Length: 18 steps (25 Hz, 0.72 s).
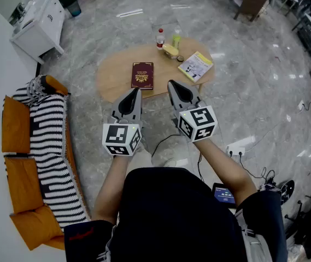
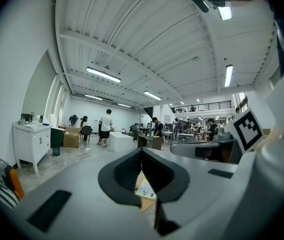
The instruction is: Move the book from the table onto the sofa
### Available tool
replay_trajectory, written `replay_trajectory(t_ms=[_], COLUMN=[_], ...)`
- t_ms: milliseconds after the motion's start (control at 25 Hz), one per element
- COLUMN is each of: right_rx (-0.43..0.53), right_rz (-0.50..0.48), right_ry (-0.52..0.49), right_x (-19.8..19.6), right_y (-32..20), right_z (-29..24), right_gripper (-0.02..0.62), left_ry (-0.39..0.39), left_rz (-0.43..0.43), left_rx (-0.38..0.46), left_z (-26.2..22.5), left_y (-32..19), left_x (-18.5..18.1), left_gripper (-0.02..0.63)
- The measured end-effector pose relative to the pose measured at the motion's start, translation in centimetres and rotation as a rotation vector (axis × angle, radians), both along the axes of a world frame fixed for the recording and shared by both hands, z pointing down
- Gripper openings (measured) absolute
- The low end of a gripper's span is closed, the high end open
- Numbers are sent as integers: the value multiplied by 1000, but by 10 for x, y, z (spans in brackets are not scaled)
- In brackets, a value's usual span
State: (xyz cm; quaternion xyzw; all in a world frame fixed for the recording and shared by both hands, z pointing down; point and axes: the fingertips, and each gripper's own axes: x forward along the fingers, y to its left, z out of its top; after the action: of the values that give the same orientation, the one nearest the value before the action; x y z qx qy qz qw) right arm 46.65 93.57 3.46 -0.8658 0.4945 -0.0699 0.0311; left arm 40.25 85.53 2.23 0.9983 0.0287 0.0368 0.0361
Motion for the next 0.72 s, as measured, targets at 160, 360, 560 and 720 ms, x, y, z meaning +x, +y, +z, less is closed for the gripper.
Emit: replay_trajectory(t_ms=[160,360,560,720], right_rx=[36,35,4,-20], right_rz=[-2,-1,3,1], right_ry=[-13,-29,-44,-57], right_x=[1,7,16,28], right_y=[-8,-19,-40,-66], right_z=[-1,5,14,22], right_gripper=[7,8,8,8], left_ry=[-12,-24,-47,-68], left_rz=[8,15,31,47], left_rx=[-5,-13,-25,-36], left_z=[4,11,22,30], left_y=[-7,-18,-37,-61], left_x=[0,6,18,32], left_gripper=[11,11,11,11])
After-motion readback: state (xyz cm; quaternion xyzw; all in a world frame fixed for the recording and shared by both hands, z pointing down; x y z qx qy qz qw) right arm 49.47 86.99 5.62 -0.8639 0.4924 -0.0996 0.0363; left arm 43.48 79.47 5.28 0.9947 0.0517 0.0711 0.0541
